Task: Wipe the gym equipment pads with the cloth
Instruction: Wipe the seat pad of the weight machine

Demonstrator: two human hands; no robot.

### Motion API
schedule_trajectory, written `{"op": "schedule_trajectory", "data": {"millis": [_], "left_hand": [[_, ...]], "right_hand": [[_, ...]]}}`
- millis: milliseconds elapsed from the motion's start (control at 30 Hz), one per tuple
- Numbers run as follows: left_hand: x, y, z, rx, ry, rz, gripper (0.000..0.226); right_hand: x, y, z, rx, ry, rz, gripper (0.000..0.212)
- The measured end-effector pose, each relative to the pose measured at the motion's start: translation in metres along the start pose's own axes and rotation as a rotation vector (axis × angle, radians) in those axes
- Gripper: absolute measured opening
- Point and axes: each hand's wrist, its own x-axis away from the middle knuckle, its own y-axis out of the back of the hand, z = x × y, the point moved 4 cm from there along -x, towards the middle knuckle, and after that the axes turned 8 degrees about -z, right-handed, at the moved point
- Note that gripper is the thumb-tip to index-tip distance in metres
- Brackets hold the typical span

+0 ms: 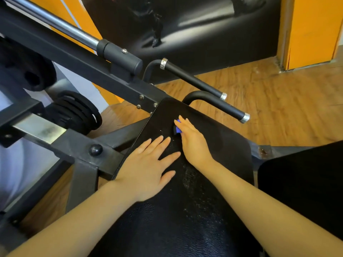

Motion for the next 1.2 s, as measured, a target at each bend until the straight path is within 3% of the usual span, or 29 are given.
{"op": "schedule_trajectory", "data": {"millis": [133, 367, 533, 667, 833, 933, 1133, 1200], "left_hand": [[-0.015, -0.003, 0.004, -0.012, 0.031, -0.027, 0.06], [-0.013, -0.003, 0.002, 0.0, 0.05, -0.002, 0.057], [-0.012, -0.003, 0.003, -0.004, 0.075, -0.031, 0.06], [-0.012, -0.001, 0.004, -0.025, 0.147, -0.051, 0.065], [-0.014, 0.0, 0.004, -0.035, 0.148, -0.007, 0.065], [-0.014, -0.001, 0.004, -0.029, 0.143, -0.002, 0.065], [-0.013, -0.002, 0.005, -0.026, 0.135, -0.035, 0.064], [-0.014, -0.001, 0.005, -0.03, 0.134, -0.04, 0.067]], "right_hand": [[0.009, 0.009, -0.015, 0.015, -0.048, -0.006, 0.053], [0.04, 0.036, -0.073, 0.023, -0.377, -0.13, 0.045], [0.024, 0.007, -0.005, -0.034, -0.089, -0.059, 0.047], [0.025, 0.005, 0.001, -0.023, -0.076, -0.055, 0.049], [0.046, 0.042, -0.089, 0.079, -0.373, -0.097, 0.045], [0.051, 0.052, -0.105, 0.111, -0.465, -0.106, 0.044], [-0.003, 0.007, -0.011, 0.014, -0.046, -0.037, 0.049], [-0.02, -0.001, -0.006, -0.019, -0.061, -0.064, 0.049]]}}
